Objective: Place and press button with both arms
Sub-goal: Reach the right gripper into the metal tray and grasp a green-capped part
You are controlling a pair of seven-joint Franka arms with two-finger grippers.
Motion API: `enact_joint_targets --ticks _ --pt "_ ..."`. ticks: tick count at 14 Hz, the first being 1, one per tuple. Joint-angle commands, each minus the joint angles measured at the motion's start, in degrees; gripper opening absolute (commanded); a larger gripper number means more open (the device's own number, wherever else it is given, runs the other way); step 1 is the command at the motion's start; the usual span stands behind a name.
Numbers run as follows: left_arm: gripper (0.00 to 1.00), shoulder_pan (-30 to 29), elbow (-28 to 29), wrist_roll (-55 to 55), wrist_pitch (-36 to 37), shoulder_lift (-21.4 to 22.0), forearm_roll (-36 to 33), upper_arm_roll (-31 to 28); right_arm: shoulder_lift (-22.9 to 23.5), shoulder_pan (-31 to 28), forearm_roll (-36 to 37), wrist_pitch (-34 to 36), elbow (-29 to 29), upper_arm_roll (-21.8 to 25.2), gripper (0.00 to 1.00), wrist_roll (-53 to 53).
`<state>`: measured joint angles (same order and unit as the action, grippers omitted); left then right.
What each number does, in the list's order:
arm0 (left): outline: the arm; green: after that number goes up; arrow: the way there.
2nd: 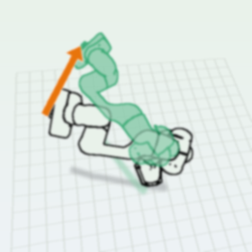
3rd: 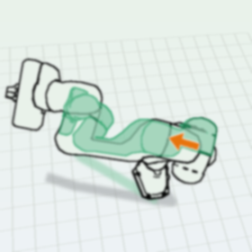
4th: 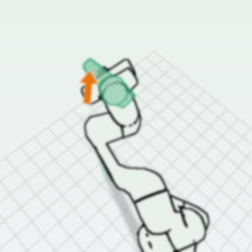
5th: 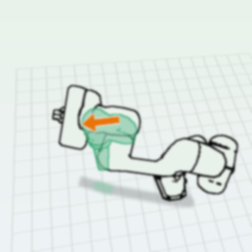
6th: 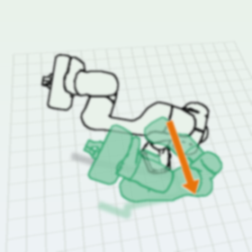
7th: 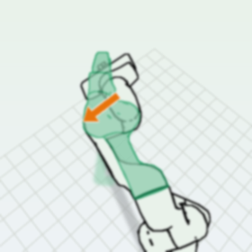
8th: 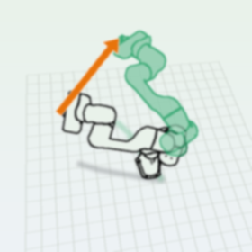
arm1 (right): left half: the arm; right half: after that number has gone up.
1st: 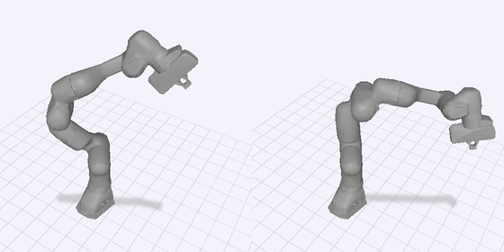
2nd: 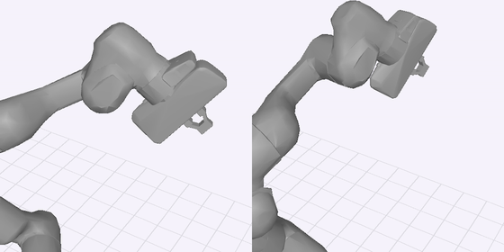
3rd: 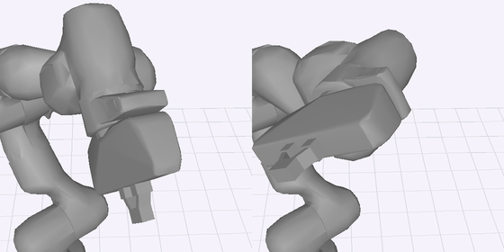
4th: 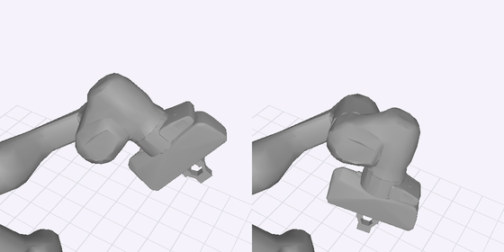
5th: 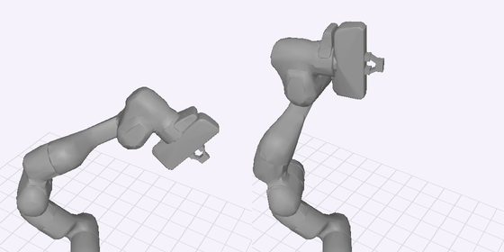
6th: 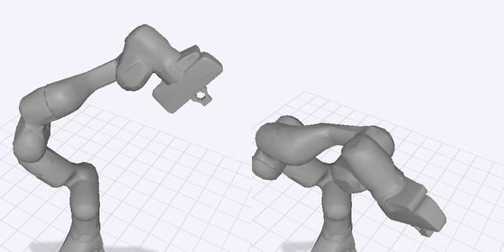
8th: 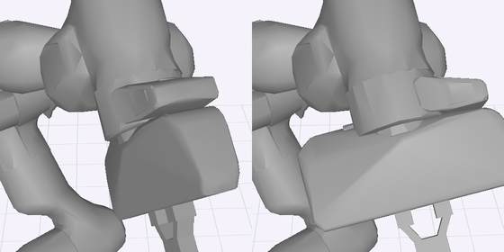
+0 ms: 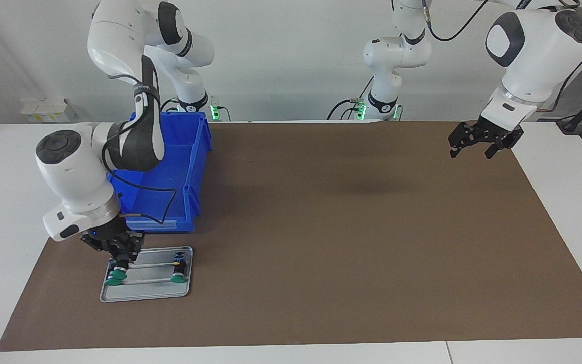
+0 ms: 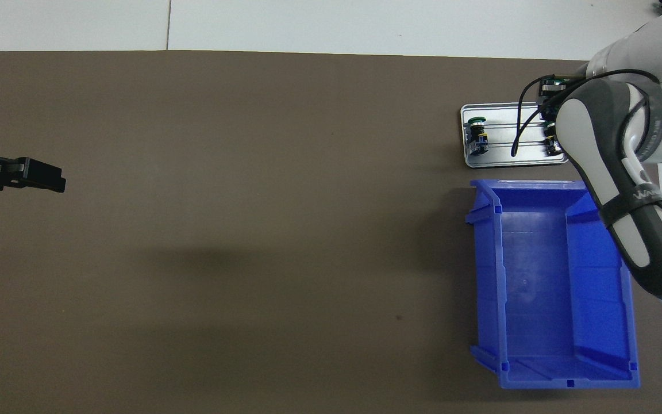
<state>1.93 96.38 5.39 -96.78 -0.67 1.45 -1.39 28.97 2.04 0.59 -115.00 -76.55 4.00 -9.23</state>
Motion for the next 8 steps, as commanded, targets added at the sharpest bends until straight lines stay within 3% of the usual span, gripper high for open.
enact_joint_targets --ticks 1,8 --pt "1.00 -0.08 1.26 0.32 -0.25 1.11 0.66 -0.19 -0.49 2.07 1.61 3.28 2.28 -0.75 0.00 -11.82" --pt "1.00 -0.08 1.26 0.32 -0.25 1.11 0.66 -0.19 -3.22 14.89 2.22 6.19 1.67 -0.84 0.00 -58.38"
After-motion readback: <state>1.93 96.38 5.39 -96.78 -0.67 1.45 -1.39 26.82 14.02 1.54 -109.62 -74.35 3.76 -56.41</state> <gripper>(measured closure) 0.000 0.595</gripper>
